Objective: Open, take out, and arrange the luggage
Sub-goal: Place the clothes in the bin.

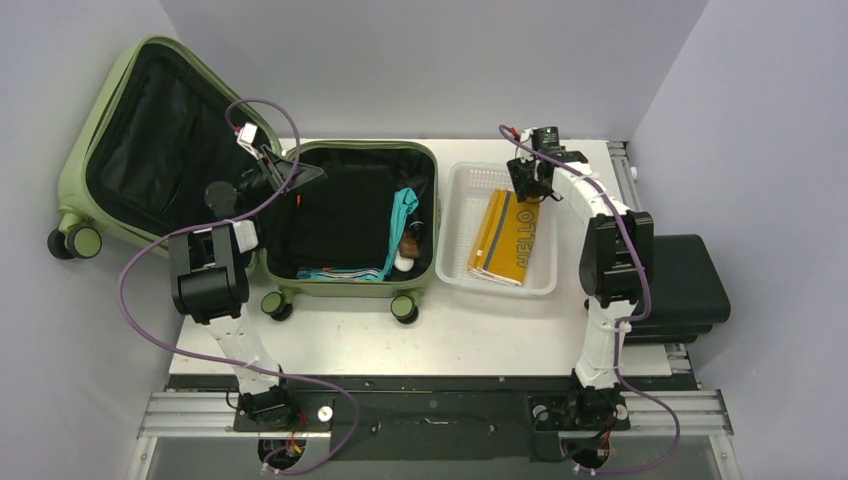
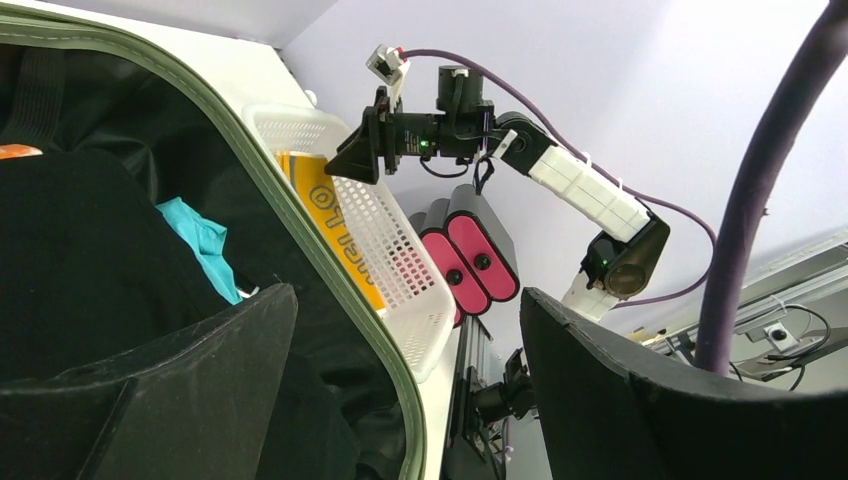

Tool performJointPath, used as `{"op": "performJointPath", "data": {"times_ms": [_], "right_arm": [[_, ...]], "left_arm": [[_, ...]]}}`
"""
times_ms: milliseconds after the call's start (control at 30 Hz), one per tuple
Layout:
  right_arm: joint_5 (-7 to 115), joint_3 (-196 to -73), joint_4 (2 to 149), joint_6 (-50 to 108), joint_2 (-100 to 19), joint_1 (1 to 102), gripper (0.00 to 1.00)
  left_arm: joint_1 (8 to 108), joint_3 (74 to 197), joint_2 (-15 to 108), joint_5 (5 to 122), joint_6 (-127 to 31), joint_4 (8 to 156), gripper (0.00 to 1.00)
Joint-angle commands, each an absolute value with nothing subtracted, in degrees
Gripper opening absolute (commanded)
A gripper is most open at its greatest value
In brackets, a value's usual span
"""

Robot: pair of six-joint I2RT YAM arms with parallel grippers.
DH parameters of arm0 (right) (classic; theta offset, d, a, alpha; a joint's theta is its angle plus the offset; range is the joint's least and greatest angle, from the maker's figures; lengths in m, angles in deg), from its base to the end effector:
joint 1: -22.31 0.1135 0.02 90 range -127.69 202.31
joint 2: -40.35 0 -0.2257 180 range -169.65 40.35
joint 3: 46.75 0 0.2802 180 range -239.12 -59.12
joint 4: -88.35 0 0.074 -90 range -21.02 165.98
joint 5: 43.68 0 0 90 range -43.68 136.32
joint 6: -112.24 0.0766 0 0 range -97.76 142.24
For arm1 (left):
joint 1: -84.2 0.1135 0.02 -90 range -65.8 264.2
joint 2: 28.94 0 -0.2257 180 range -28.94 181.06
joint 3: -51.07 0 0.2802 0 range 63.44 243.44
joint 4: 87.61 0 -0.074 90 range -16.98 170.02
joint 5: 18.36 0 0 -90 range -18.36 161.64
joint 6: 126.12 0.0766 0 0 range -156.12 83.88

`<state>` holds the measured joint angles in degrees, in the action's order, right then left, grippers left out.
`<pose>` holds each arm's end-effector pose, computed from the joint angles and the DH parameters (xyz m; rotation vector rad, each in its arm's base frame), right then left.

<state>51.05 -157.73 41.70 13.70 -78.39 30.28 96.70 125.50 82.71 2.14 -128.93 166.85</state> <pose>0.4880 0.0747 0.1513 -0.3946 2.4875 0.1000 0.4126 0.0180 0.2148 0.0494 1.5878 -1.6911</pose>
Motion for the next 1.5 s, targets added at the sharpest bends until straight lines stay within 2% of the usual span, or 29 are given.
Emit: {"op": "performJointPath", "data": {"times_ms": [0,67,133,200,267,300,333,367,400,433,467,500,667,900,1100,1333,1467], "right_arm": [[39.06,-156.13,44.46,14.27,-71.98,32.88,0.57],[36.15,-156.12,44.21,13.47,-70.41,34.21,0.66],[33.23,-156.11,44.05,12.41,-68.53,35.85,0.79],[32.52,-155.46,44.41,12.12,-66.24,37.28,0.82],[34.72,-155.0,44.75,13.07,-64.26,38.2,0.83],[37.29,-155.09,44.16,14.26,-63.41,38.17,0.83],[39.17,-155.21,43.81,14.82,-62.9,37.77,0.84],[42.47,-155.06,43.59,15.92,-61.56,37.33,0.84],[44.13,-154.28,43.7,16.27,-60.74,36.46,0.84],[47.95,-153.68,44.31,16.42,-58.71,35.93,0.84],[48.94,-151.73,44.9,16.34,-57.56,35.14,0.85],[50.01,-149.22,46.1,15.58,-55.06,34.84,0.85],[50.77,-140.94,49.21,12.83,-47.26,32.2,0.86],[59.28,-136.58,49.1,14.98,-41.23,23.59,0.87],[68.06,-134.96,50.72,17.2,-36.69,16.93,0.87],[75.25,-132.8,51.83,18.32,-33.42,15.55,0.87],[78.28,-132.18,52.53,19.71,-32.64,15.54,0.88]], "left_arm": [[97.04,125.57,79.4,2.4,-129.55,174.5,0.8],[96.99,125.72,79.31,2.34,-129.66,174.5,0.8],[96.87,126.07,79.07,1.87,-129.44,174.26,0.8],[96.16,126.72,78.58,0.67,-127.88,172.83,0.8],[94.36,126.95,76.93,0.36,-120.92,165.03,0.8],[93.76,127.1,74.69,0.58,-117.19,154.07,0.81],[92.28,128.26,73.33,1.45,-105.54,146.27,0.82],[91.28,129.51,70.12,2.57,-97.42,123.76,0.83],[88.54,134.34,67.15,7.5,-76.91,110.68,0.88],[86.64,137.38,66.26,11.22,-66.97,85.71,0.92],[81.96,143.31,65.81,18.37,-53.87,78.38,0.99],[80.14,145.65,66.07,21.31,-51.19,70.14,0.98],[67.05,158.97,72.19,34.7,-48.24,60.14,0.96],[51.79,174.32,88.12,37.01,-55.43,57.14,0.96],[47.28,179.76,101.93,43.73,-58.23,59.16,0.96],[46.24,191.12,114.2,45.31,-63.16,58.68,1.0],[45.72,192.32,116.95,48.88,-65.93,60.68,0.94]]}}
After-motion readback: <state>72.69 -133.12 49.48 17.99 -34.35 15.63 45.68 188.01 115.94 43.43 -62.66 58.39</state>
